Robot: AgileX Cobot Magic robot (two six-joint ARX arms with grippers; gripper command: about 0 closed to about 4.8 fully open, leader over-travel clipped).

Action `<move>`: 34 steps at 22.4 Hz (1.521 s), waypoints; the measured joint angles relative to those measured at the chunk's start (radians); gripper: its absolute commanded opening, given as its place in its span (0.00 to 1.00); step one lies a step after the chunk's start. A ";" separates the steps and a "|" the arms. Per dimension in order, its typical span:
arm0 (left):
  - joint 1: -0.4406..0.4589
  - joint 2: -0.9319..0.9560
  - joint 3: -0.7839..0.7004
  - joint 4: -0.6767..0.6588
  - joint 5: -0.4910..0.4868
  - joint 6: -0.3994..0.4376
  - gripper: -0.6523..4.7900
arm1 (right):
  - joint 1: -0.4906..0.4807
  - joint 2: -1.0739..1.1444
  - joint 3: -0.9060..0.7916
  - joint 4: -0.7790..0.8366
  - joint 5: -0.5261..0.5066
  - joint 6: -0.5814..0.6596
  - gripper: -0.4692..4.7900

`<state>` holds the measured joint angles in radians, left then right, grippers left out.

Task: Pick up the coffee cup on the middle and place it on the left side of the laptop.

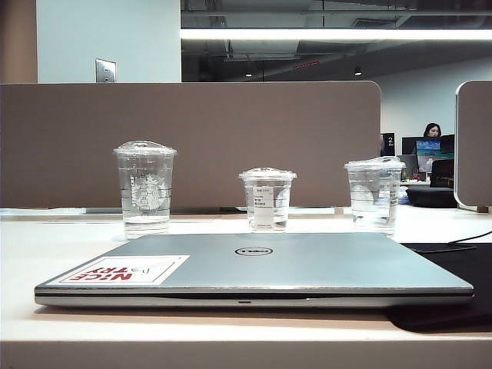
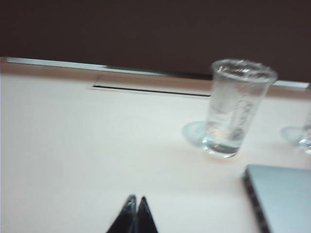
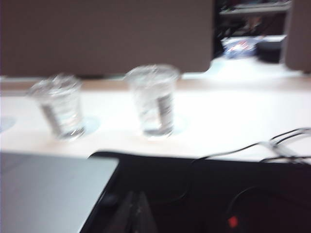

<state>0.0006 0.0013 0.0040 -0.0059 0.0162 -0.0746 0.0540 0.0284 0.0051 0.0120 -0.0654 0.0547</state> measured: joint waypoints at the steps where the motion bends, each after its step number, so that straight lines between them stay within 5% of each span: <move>1: 0.000 0.000 0.000 0.025 0.043 -0.026 0.11 | 0.038 0.038 0.000 -0.003 0.001 0.000 0.08; 7: -0.002 0.013 0.042 0.114 0.373 -0.117 0.11 | 0.233 0.175 0.000 -0.003 0.001 0.000 0.08; 10: -0.020 0.100 0.099 0.122 0.384 -0.118 0.11 | 0.280 0.213 0.000 -0.004 0.001 0.000 0.08; 13: -0.121 0.348 0.165 0.269 0.384 -0.113 0.11 | 0.287 0.218 0.000 -0.003 0.001 0.000 0.08; 18: -0.307 0.843 0.257 0.544 0.380 0.055 0.12 | 0.287 0.218 0.000 -0.003 0.001 0.000 0.08; 20: -0.367 1.165 0.349 0.723 0.381 0.143 0.23 | 0.287 0.218 0.000 -0.003 0.001 0.000 0.08; 24: -0.380 1.703 0.627 0.944 0.385 0.124 1.00 | 0.287 0.218 0.000 -0.003 0.001 0.000 0.08; 27: -0.383 1.941 0.829 0.946 0.435 0.070 1.00 | 0.287 0.218 0.000 -0.003 0.002 0.000 0.08; 34: -0.409 2.113 1.114 0.805 0.434 0.053 1.00 | 0.286 0.218 0.000 -0.003 0.001 0.000 0.08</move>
<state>-0.4084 2.1147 1.1179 0.7994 0.4503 -0.0219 0.3405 0.2466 0.0051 0.0090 -0.0643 0.0547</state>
